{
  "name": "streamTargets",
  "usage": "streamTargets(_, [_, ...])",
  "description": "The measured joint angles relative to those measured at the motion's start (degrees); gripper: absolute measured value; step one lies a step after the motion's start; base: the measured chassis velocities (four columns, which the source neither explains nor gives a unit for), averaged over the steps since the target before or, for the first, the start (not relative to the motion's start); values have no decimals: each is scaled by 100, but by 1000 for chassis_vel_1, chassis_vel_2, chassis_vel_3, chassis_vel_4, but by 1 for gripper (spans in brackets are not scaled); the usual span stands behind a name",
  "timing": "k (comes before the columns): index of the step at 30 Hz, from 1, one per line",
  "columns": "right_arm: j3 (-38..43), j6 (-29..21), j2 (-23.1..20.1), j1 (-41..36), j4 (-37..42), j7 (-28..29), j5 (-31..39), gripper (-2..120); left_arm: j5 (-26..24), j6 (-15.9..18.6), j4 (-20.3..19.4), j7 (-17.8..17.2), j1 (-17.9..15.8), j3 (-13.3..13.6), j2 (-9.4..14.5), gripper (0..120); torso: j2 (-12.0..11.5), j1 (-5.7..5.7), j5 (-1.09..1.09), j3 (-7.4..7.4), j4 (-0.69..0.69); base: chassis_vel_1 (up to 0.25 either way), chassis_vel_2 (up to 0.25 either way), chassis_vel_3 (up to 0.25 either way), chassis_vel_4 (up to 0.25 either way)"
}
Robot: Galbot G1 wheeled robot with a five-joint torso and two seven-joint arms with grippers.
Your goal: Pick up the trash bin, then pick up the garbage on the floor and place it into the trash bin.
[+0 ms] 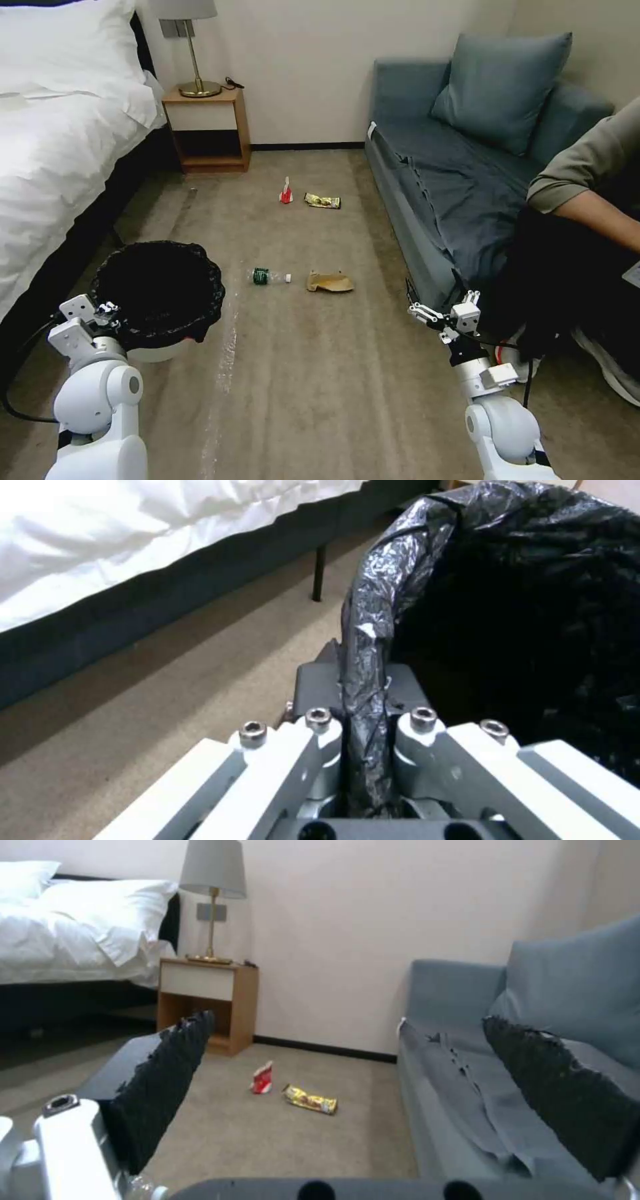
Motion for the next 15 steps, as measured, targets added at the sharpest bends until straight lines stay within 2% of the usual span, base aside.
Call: streamTargets(15, [36,-1,-1,-5,-8,-38,7,100,10,-31,-22,66,8,-42,-1,5,0,0,0,0,0,-67,72,70,-73])
